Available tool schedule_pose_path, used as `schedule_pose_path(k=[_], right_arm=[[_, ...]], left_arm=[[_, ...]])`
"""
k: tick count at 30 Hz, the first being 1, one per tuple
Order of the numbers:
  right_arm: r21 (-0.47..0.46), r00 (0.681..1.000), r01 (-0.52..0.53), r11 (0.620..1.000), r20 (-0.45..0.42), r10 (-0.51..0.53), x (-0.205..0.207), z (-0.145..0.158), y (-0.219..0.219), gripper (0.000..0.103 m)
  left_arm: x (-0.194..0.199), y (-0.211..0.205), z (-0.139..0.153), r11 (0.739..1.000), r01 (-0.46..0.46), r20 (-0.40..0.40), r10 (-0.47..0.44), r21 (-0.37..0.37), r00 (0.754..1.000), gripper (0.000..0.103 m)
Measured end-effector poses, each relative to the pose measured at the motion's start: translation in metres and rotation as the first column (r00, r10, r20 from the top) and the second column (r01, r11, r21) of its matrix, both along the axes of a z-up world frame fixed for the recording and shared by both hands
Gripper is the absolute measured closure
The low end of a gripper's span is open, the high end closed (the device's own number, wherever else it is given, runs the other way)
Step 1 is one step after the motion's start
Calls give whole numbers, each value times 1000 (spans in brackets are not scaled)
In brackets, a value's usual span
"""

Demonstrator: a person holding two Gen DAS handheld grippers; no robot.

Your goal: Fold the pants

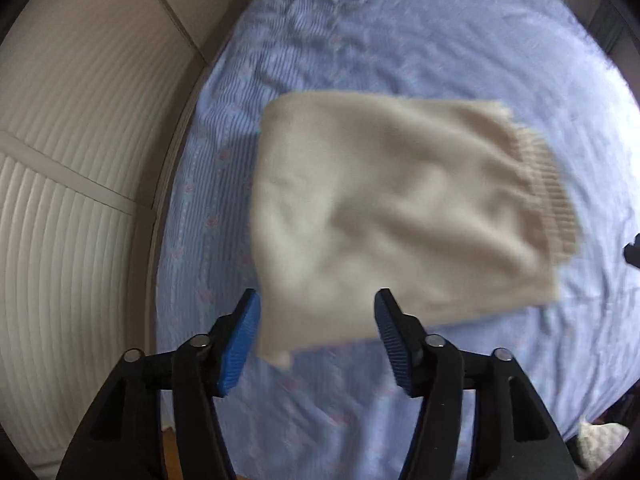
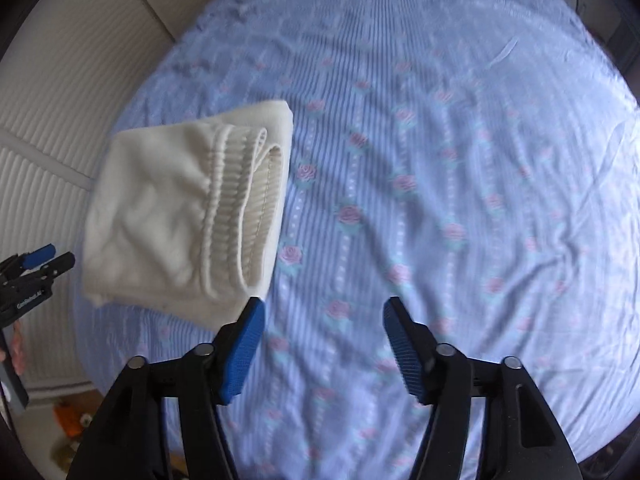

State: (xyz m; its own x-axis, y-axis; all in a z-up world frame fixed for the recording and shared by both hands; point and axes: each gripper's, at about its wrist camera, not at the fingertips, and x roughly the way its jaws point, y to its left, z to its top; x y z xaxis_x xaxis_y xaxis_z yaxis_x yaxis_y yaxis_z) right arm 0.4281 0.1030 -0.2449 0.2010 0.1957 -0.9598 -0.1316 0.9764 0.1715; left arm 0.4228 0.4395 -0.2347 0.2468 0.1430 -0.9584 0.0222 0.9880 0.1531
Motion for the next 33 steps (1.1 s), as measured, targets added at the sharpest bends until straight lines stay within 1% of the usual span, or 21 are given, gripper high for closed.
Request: schedule_pose_path(k=[2, 4, 5, 7, 10, 12, 14, 16, 18, 20, 23, 25, 27, 31, 33], right_arm=[[10, 999, -14, 1000, 46, 14, -20, 21, -16, 25], [9, 997, -20, 1000, 81, 19, -39, 39, -30, 18], [9, 995, -18, 1000, 96, 17, -48, 46, -36, 17], [14, 992, -14, 1000, 128, 13, -69, 66, -56, 14], [-3, 984, -6, 1000, 177, 6, -99, 93, -81, 10], [-2, 979, 1, 1000, 205, -1, -119, 110, -99, 9], [9, 972, 19, 1000, 235, -21, -139, 128, -118, 8], [16, 964, 35, 999, 262, -38, -159, 143, -137, 6], [10, 954, 50, 999, 295, -51, -178, 158, -155, 5], [-5, 940, 70, 998, 334, -65, -195, 170, -171, 5], [-14, 921, 95, 995, 380, -82, -221, 187, -199, 5], [-9, 915, 109, 994, 393, -97, -233, 195, -215, 5], [-6, 907, 129, 992, 406, -115, -245, 202, -232, 5], [-2, 883, 159, 987, 448, -141, -265, 217, -261, 5], [2, 877, 155, 988, 460, -138, -273, 223, -272, 5]], left_arm=[[-21, -19, 22, 1000, -7, 50, 9, -27, 999, 36], [-41, -40, 43, 999, -6, 101, 10, -37, 995, 29], [-49, -51, 52, 999, -1, 122, 5, -40, 993, 26], [-70, -78, 71, 999, 13, 165, -5, -45, 986, 17], [-96, -120, 96, 998, 54, 217, -44, -39, 975, 11], [-115, -146, 108, 997, 71, 236, -60, -38, 970, 8], [-128, -171, 119, 995, 85, 254, -68, -55, 965, 7], [-142, -197, 131, 991, 98, 269, -71, -90, 961, 7], [-155, -218, 144, 987, 103, 295, -61, -126, 953, 6], [-170, -240, 157, 984, 108, 328, -57, -140, 943, 5], [-190, -273, 176, 981, 147, 381, -88, -127, 920, 4], [-204, -293, 189, 981, 164, 416, -106, -105, 903, 2], [-216, -310, 201, 978, 181, 446, -118, -101, 887, 1], [-244, -346, 222, 973, 221, 514, -158, -64, 843, 0], [-252, -360, 227, 972, 229, 526, -165, -59, 834, 0]])
